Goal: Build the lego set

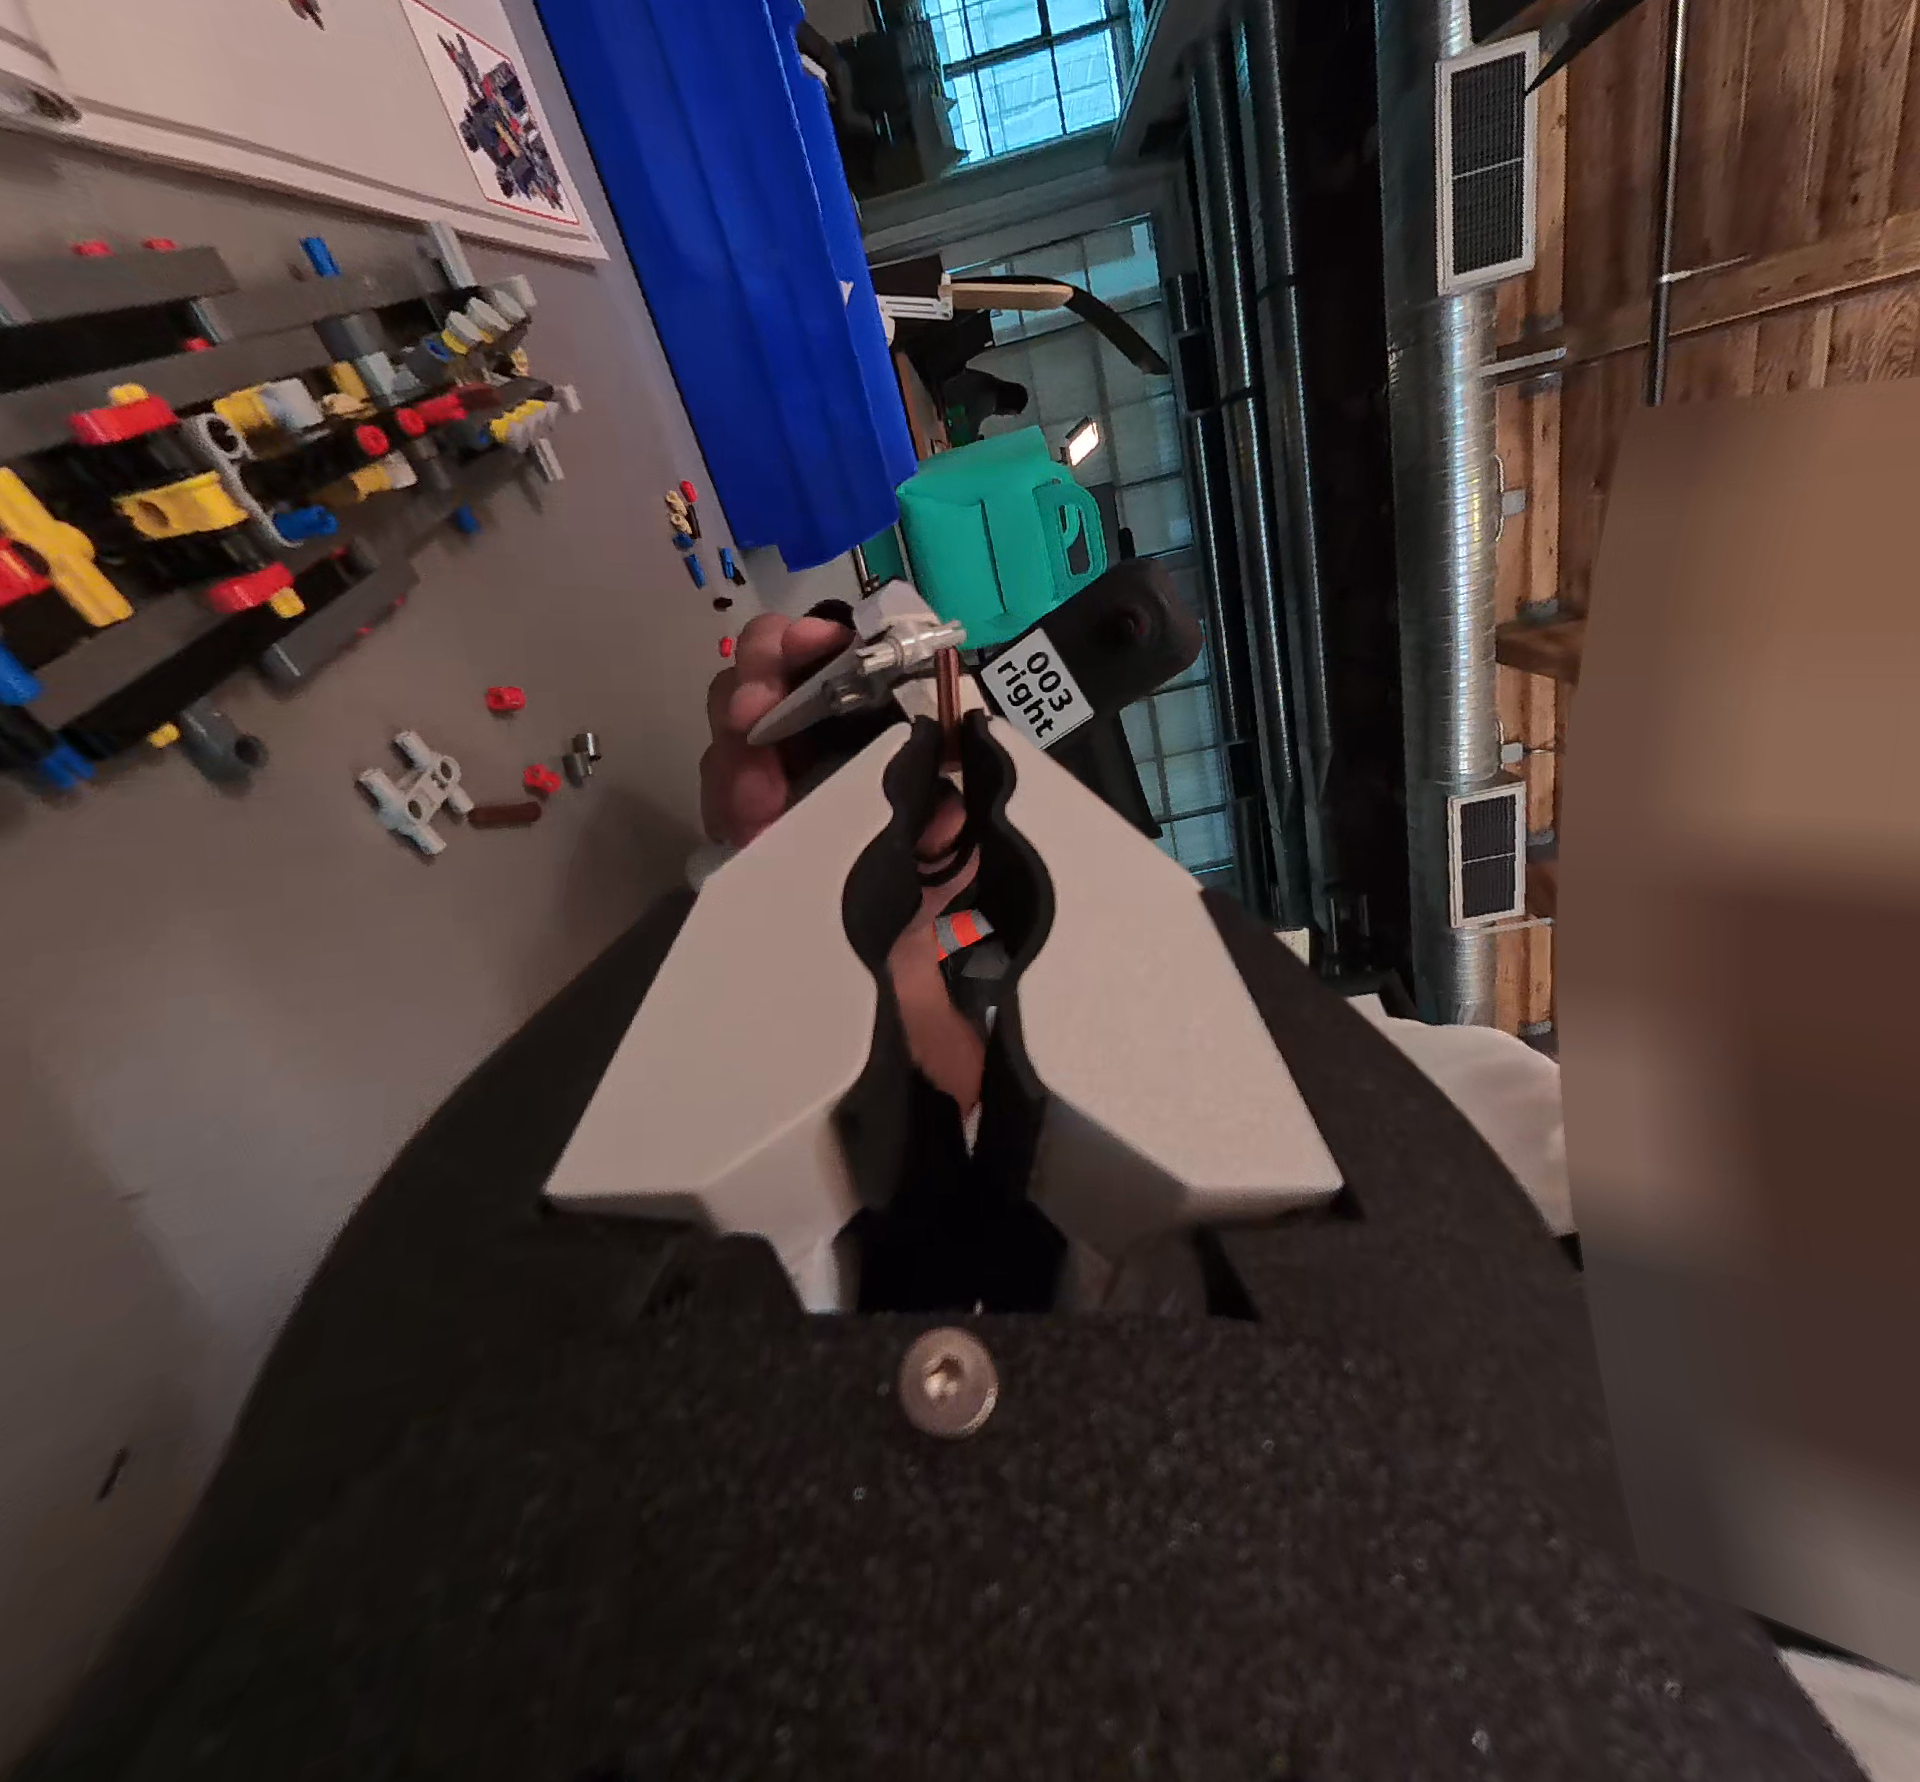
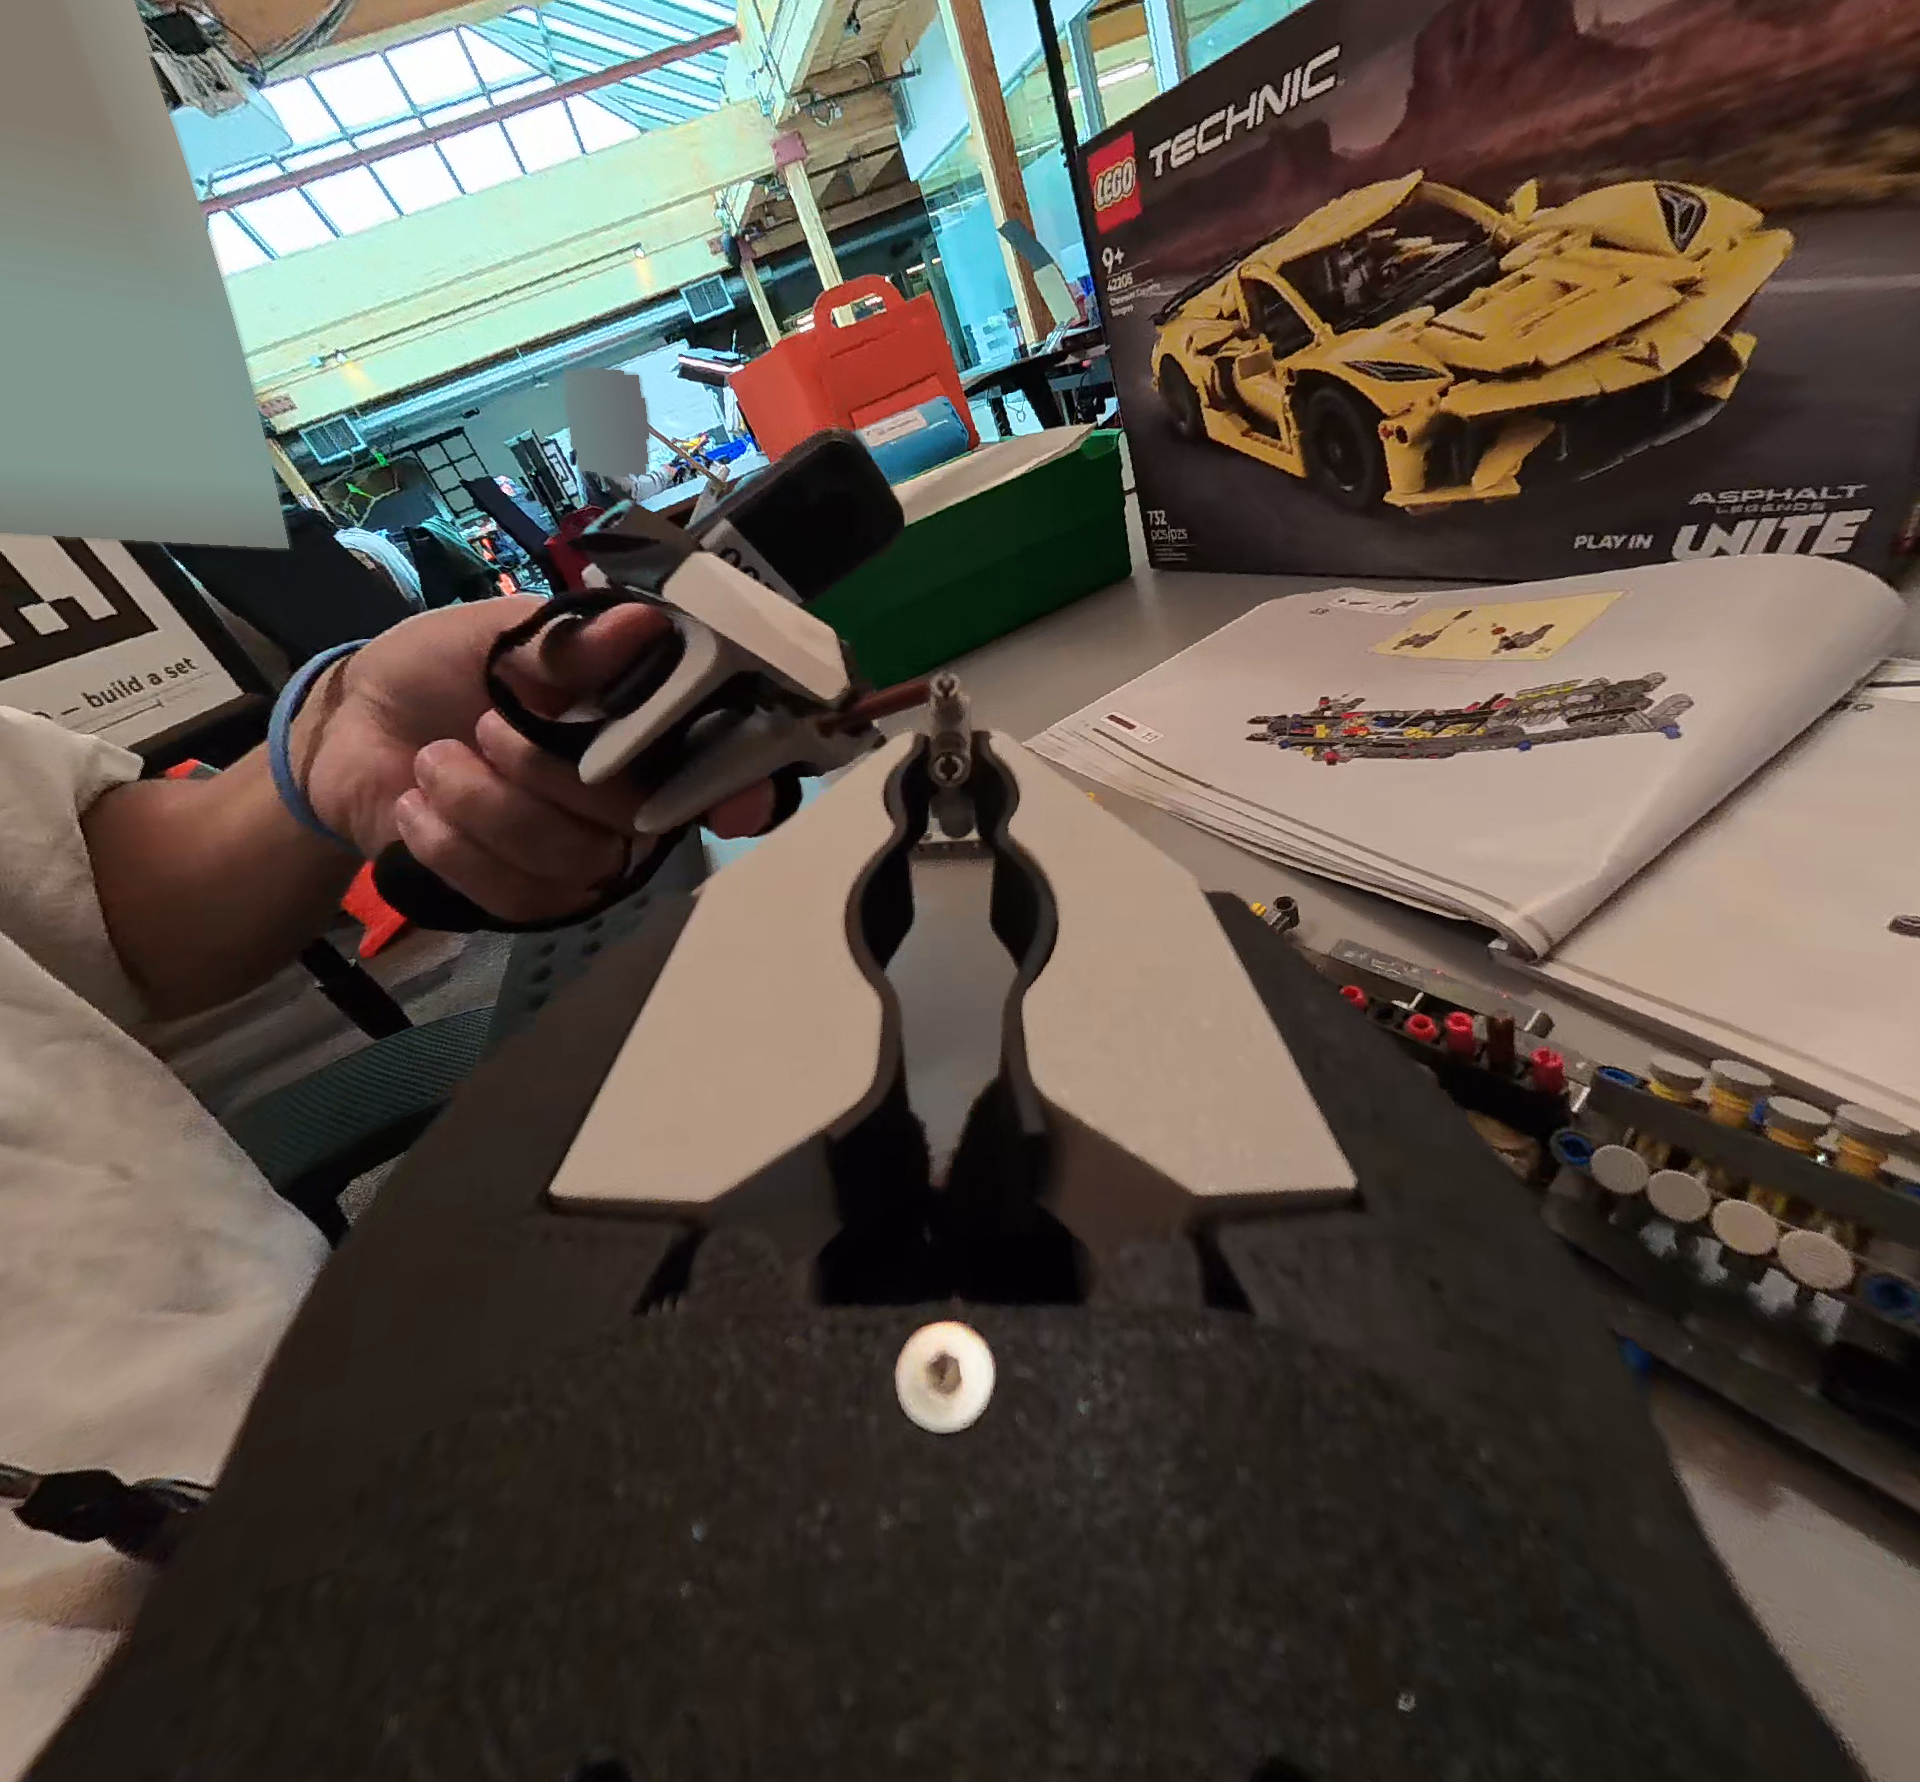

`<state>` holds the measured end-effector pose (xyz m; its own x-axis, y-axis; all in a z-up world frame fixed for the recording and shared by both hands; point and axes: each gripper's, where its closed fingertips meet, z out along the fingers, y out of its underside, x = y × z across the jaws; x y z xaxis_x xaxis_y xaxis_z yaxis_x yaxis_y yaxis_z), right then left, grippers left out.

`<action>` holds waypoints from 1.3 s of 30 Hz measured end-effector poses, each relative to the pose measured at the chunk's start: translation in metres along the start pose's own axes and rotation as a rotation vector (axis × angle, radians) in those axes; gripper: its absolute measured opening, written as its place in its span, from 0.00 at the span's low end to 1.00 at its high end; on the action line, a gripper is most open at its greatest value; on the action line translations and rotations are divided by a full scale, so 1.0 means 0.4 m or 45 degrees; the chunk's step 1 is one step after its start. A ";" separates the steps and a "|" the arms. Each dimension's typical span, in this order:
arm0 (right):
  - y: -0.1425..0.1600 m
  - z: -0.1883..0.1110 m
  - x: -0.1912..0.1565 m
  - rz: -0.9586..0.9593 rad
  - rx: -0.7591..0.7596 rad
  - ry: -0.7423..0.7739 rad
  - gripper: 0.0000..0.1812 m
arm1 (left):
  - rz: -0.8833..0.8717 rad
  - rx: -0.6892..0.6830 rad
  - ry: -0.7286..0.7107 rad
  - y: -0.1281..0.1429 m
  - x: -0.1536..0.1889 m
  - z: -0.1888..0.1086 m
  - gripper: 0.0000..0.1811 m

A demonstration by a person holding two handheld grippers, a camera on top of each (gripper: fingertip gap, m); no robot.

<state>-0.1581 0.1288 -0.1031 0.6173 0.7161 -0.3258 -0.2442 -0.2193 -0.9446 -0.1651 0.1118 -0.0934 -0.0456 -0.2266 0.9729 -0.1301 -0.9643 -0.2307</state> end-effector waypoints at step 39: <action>-0.003 -0.014 0.018 0.313 0.061 -0.097 0.03 | 0.982 -0.072 -0.408 -0.024 -0.019 0.013 0.18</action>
<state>-0.1491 0.1304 -0.1047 0.4770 0.6936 -0.5398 -0.4164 -0.3625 -0.8338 -0.1586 0.1219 -0.0984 0.1405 -0.8563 0.4970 -0.2277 -0.5165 -0.8254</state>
